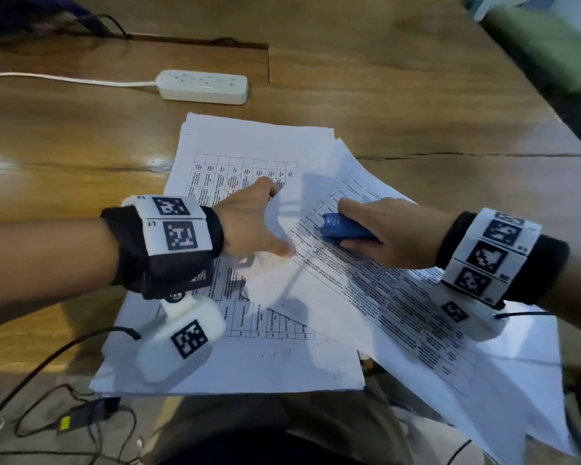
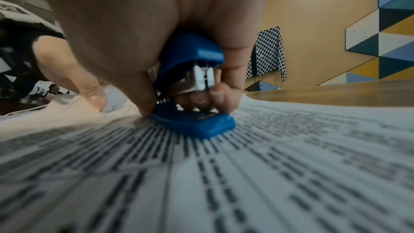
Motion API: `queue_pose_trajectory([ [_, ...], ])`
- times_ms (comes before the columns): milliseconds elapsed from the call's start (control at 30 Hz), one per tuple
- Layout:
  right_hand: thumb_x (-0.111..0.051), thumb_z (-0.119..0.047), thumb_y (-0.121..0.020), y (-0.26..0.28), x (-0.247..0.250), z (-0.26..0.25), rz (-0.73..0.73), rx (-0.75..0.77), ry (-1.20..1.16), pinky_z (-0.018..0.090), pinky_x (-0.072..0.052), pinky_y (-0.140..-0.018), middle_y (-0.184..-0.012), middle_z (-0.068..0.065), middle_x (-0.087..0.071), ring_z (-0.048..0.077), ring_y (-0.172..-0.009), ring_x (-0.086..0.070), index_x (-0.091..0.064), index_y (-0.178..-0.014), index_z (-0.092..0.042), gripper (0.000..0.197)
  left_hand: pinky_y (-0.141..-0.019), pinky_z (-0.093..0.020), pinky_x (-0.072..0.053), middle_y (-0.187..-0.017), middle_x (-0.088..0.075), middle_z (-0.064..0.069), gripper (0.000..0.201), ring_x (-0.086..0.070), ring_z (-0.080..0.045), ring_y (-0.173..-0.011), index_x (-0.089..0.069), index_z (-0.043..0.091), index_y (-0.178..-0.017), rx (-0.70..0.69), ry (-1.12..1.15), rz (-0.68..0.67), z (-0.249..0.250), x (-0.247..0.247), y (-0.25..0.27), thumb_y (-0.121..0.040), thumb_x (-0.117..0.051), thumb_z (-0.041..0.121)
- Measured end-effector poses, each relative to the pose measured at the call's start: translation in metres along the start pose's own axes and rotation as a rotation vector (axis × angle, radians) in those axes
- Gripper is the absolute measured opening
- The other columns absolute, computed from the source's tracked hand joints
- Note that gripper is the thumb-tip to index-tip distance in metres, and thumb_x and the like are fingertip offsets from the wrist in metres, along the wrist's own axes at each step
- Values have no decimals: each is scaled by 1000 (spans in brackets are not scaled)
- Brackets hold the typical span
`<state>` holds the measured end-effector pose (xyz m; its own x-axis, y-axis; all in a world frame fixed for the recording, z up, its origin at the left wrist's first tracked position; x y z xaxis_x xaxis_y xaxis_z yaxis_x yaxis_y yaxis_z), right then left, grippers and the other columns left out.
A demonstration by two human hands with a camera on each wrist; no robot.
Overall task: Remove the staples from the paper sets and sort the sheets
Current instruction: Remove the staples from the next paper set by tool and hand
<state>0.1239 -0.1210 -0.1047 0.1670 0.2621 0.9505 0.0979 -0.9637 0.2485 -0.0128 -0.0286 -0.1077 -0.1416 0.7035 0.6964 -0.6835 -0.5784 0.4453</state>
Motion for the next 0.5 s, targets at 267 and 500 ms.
queue_pose_trajectory([
  [267,-46,-34,-92,-10,4,-18,53,91,25,32,-31,-61,-83,-3,-45,24,-66,-41,-32,-99,-15,25,-93,-66,-41,-96,-72,-15,42,-57,-52,-102,-73,12,-90,27,432,-124,-9,-2,-5,-50,-85,16],
  [500,-46,-36,-92,-15,5,-22,66,146,20,33,-31,-61,-84,-3,-43,25,-63,-39,-36,-105,-9,31,-93,-67,-40,-99,-71,-17,53,-62,-46,-96,-75,13,-83,-5,482,-141,-15,-6,-14,-34,-86,28],
])
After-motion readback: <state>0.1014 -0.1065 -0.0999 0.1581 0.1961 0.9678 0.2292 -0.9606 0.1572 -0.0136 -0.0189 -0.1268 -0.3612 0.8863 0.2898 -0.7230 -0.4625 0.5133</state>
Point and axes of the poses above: each hand's wrist, its own y-axis away from the middle knuckle, its own x-axis out of the back of the hand, z = x × y, the point moved 6 cm from there along -y, towards the middle knuckle
